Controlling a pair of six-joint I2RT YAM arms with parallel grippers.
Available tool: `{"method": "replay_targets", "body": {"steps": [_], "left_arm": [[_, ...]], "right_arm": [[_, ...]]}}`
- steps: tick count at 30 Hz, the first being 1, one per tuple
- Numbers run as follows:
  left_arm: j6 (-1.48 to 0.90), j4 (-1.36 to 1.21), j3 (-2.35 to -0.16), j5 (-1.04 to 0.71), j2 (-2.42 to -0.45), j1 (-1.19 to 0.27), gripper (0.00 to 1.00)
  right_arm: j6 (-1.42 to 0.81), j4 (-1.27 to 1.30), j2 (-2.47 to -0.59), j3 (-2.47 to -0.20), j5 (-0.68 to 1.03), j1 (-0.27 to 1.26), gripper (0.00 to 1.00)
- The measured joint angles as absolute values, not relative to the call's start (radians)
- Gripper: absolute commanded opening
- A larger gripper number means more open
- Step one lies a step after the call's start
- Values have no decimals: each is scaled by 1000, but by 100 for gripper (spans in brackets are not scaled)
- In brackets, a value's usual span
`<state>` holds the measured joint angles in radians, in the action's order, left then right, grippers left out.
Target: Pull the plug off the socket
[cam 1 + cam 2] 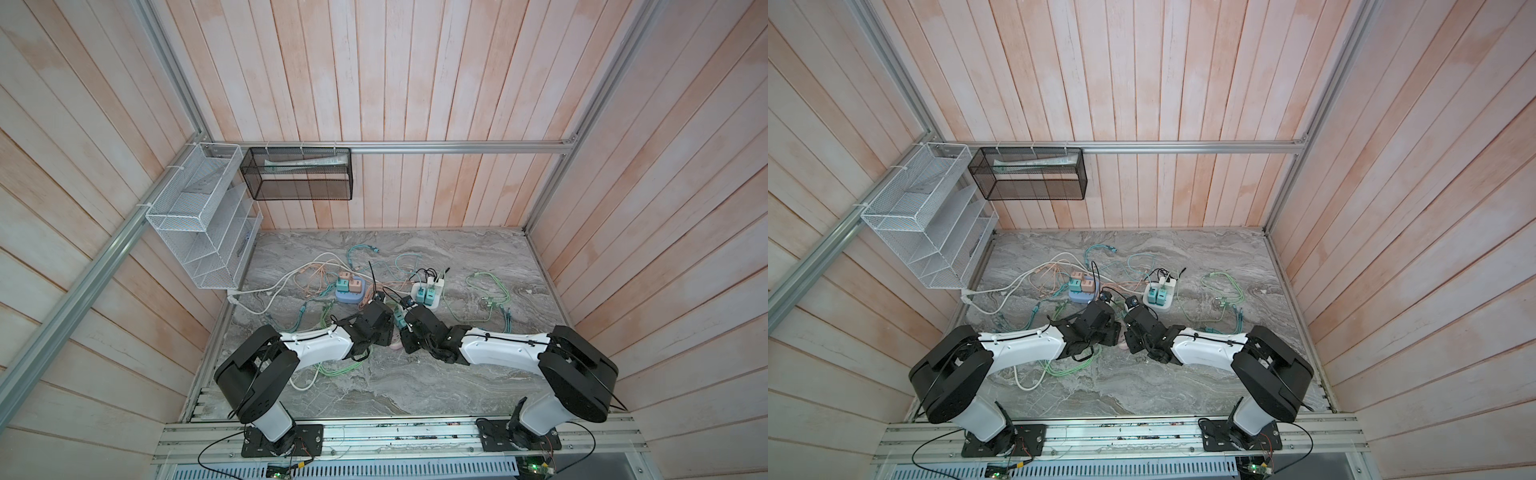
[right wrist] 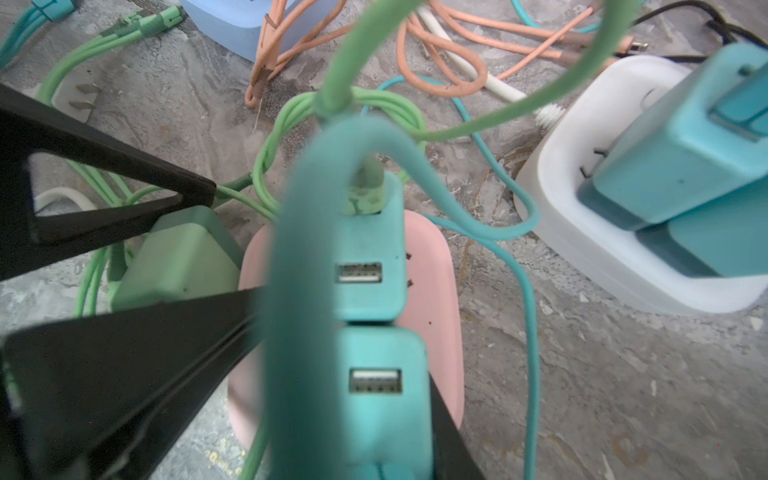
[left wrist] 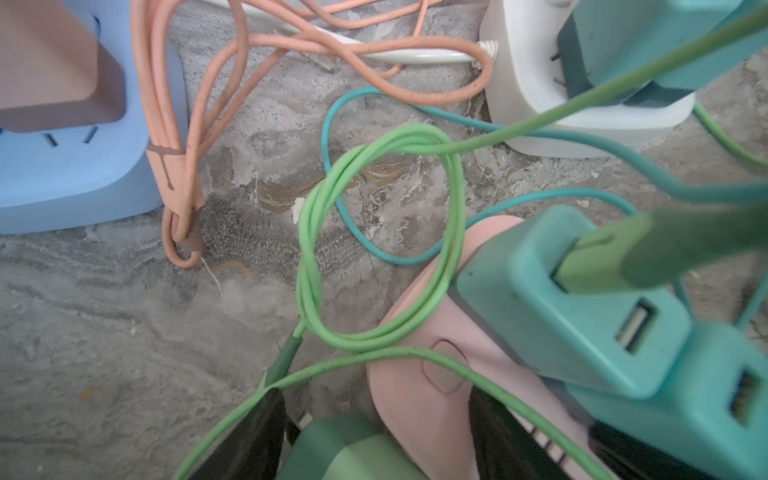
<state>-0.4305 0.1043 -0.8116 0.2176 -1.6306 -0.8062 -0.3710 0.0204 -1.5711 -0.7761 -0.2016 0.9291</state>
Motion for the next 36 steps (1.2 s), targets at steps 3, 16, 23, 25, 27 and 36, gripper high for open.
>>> {"method": "replay_targets", "body": {"steps": [3, 16, 23, 25, 27, 36], "left_arm": [[-431, 99, -812, 220, -1633, -810, 72], [-446, 88, -813, 216, -1638, -815, 72], [-449, 86, -817, 227, -1647, -812, 72], [-450, 86, -817, 231, -1647, -812, 72], [-450, 86, -817, 234, -1648, -812, 72], [-451, 81, -817, 231, -1649, -815, 72]], "right_arm": [[-369, 13, -1568, -777, -201, 928, 0], [-363, -54, -1573, -809, -284, 974, 0], [-382, -53, -1612, -831, -304, 991, 0], [-390, -54, -1616, -835, -304, 992, 0], [-395, -57, -1616, -837, -307, 992, 0], [-437, -47, -1583, -808, -268, 964, 0]]}}
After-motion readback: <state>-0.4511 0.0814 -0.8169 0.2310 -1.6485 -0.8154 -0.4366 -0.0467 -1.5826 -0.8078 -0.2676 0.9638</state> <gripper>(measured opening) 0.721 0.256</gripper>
